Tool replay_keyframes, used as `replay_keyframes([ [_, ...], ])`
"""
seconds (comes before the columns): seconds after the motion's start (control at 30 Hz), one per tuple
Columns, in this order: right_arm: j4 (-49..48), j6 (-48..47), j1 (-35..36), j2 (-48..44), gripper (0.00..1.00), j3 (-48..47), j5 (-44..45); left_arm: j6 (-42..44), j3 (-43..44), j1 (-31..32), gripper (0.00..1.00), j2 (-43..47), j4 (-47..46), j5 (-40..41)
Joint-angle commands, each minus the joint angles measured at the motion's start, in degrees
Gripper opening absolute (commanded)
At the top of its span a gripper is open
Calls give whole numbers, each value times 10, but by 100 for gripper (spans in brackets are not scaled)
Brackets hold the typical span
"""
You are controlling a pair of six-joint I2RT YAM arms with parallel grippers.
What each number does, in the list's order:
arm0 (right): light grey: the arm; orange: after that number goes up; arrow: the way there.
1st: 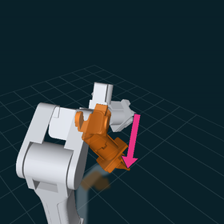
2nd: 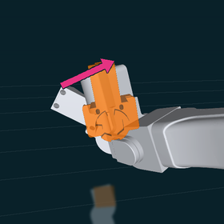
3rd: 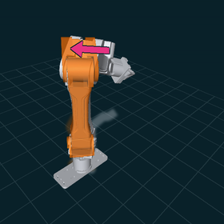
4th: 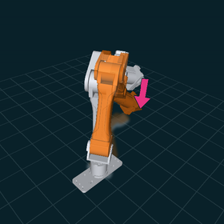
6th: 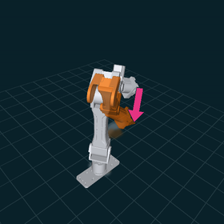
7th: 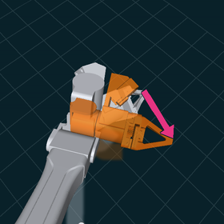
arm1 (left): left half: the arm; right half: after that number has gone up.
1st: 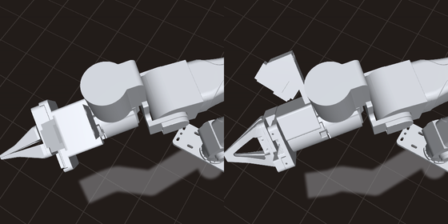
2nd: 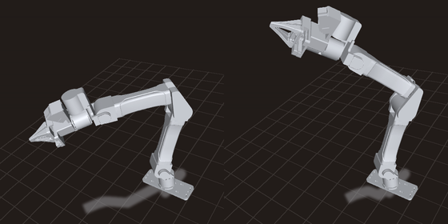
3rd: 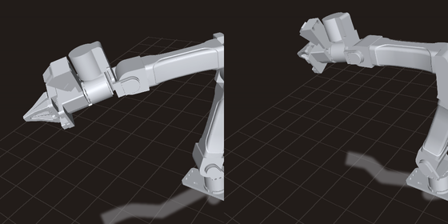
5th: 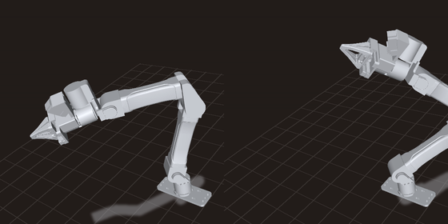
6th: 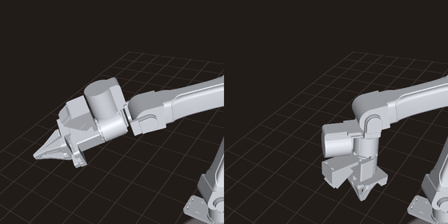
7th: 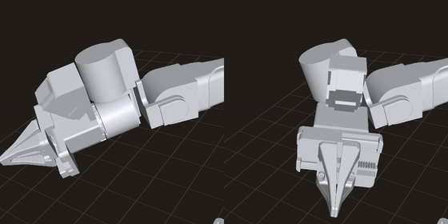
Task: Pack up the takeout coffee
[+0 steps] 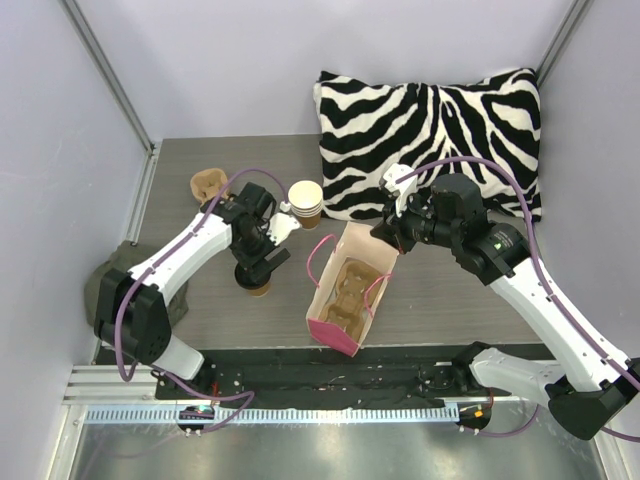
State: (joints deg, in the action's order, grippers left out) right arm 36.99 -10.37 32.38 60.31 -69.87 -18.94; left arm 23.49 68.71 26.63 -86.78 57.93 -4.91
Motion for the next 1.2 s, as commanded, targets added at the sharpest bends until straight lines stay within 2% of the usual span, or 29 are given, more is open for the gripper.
replay_keyframes([
  [0.0,-17,-3,-2,-8,1,-24,-1,21,-30,-2,81,-35,14,22],
  [0.17,-17,-2,-2,-8,1,-27,1,29,-40,-4,81,-46,0,24],
  [0.57,-16,-3,-3,-5,1,-31,1,35,-39,-14,66,-68,16,-7],
  [0.7,-15,-3,-2,-5,1,-31,0,41,-46,-18,64,-78,17,-10],
  [0.8,-16,-3,-2,-6,1,-30,1,48,-52,-25,67,-87,7,-8],
  [0.87,-16,-3,-2,-6,1,-30,2,48,-49,-32,64,-89,6,-8],
  [0.97,-15,-2,-3,-7,1,-33,6,45,-21,-33,52,-81,26,-23],
  [1.17,-16,-3,-3,-10,1,-28,9,23,78,-32,48,-51,86,-42],
])
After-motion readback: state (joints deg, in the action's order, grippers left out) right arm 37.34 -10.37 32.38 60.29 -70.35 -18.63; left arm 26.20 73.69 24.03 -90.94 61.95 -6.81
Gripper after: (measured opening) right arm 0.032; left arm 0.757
